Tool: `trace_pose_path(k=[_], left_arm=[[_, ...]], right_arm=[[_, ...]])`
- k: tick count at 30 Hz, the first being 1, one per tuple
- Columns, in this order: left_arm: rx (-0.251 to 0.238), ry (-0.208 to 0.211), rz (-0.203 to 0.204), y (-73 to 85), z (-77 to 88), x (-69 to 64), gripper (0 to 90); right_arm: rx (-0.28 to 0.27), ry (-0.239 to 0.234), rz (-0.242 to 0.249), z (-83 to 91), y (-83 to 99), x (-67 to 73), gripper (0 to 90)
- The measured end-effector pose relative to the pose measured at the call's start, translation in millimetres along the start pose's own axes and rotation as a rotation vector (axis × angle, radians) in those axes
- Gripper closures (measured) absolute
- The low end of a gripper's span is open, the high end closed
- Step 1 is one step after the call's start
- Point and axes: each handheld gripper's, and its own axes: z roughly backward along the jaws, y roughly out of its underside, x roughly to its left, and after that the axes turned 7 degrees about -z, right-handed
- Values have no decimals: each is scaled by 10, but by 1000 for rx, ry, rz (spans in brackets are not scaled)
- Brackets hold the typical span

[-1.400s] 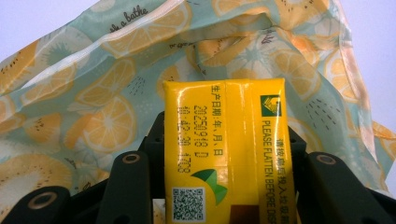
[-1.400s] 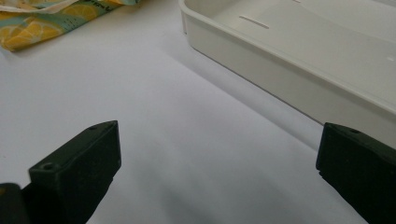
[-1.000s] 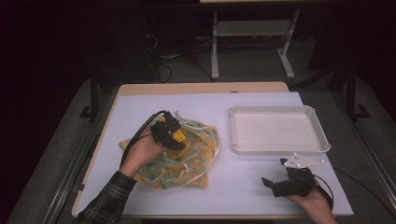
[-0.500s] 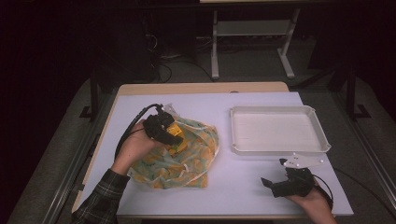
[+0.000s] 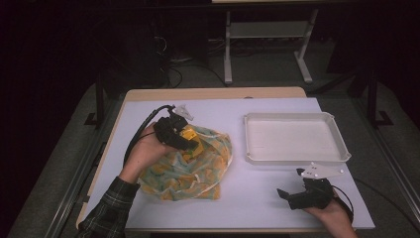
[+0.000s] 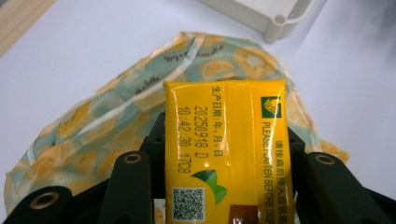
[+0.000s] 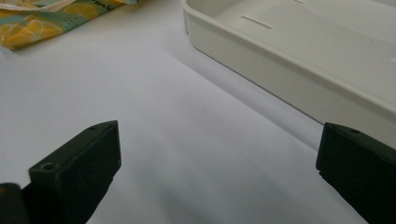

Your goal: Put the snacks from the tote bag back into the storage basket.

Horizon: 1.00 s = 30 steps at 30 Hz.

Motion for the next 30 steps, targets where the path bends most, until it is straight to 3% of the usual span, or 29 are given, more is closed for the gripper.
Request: trace_pose_path(k=[17, 30], left_arm=[[-62, 45, -24, -184, -49, -77, 534], [-88, 50, -54, -328, -124, -143, 535]], right_arm=[[2, 2, -1, -9, 4, 10, 0], [5, -2, -5, -12, 6, 14, 0]])
